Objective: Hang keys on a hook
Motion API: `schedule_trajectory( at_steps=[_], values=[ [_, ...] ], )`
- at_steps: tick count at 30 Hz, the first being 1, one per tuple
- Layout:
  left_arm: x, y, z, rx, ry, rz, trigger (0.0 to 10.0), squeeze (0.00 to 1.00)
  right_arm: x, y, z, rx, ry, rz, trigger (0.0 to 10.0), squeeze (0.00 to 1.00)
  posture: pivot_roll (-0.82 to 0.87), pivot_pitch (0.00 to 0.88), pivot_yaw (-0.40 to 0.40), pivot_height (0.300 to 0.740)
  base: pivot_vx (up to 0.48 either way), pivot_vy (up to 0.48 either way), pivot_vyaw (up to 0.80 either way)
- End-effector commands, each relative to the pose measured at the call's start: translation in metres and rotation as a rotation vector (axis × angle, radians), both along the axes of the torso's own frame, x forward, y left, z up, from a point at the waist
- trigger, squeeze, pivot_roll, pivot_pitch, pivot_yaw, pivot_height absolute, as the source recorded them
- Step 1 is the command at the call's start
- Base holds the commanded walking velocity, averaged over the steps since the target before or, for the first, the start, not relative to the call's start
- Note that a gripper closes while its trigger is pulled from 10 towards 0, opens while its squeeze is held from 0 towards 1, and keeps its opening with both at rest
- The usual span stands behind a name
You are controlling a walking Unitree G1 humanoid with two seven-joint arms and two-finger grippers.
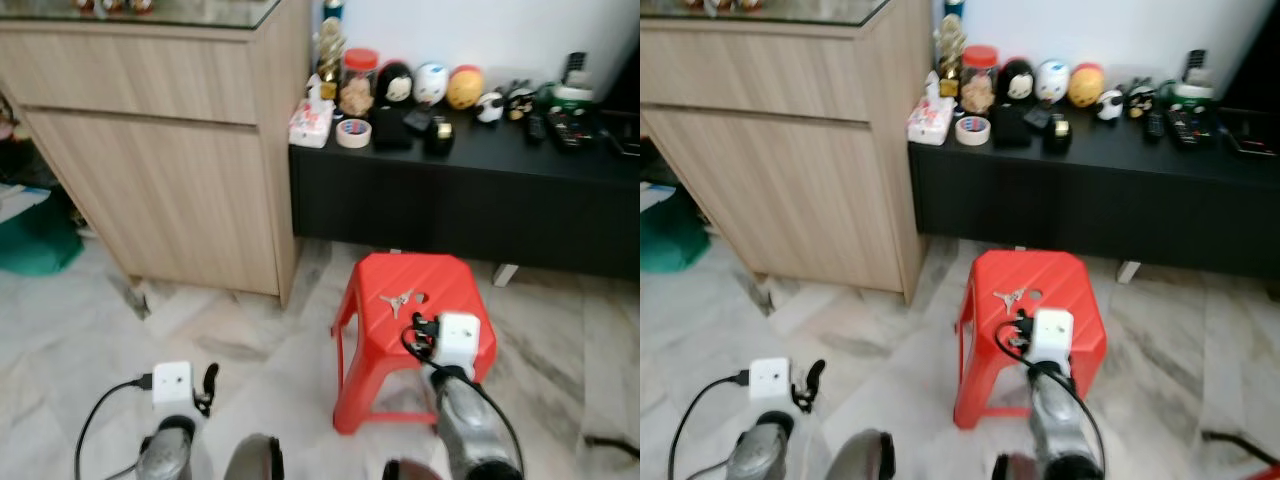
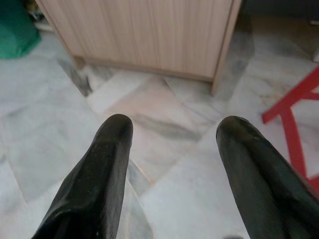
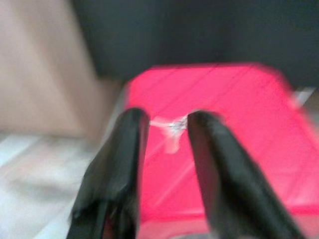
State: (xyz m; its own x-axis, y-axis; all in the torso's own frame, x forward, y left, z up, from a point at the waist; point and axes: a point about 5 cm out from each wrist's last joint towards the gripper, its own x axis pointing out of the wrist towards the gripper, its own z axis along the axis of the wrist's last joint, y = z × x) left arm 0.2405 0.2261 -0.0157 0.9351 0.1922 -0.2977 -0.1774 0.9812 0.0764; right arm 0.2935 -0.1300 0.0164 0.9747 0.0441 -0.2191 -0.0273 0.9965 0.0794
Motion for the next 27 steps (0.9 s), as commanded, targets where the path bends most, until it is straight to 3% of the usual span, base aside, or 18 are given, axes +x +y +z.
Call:
schedule_trajectory(
  at_steps=[1, 15, 24, 27],
  values=[
    [0.0002, -0.0051, -0.0021, -0.019, 0.009, 0.0, 10.0, 0.0, -0.0027, -0.0121, -0.0038, -0.017, 0.018, -0.027, 10.0, 0.0, 0.05, 0.08, -0.011, 0.621, 0.356, 0.0, 0.0],
    [-0.0015, -0.0046, -0.0034, -0.021, 0.014, 0.005, 10.0, 0.0, -0.0029, -0.0117, -0.0044, -0.017, 0.02, -0.033, 10.0, 0.0, 0.05, 0.083, -0.013, 0.621, 0.349, 0.0, 0.0],
    [-0.0042, -0.0046, -0.0059, -0.021, 0.028, 0.005, 10.0, 0.0, -0.0013, -0.0153, -0.0095, -0.021, 0.093, -0.051, 10.0, 0.0, 0.05, 0.087, -0.012, 0.621, 0.0, 0.0, 0.0],
    [-0.0051, -0.0051, -0.0068, -0.023, 0.031, 0.004, 10.0, 0.0, 0.0013, -0.0122, -0.0111, 0.029, 0.138, -0.03, 10.0, 0.0, 0.05, 0.09, -0.012, 0.621, 0.0, 0.0, 0.0]
  ],
)
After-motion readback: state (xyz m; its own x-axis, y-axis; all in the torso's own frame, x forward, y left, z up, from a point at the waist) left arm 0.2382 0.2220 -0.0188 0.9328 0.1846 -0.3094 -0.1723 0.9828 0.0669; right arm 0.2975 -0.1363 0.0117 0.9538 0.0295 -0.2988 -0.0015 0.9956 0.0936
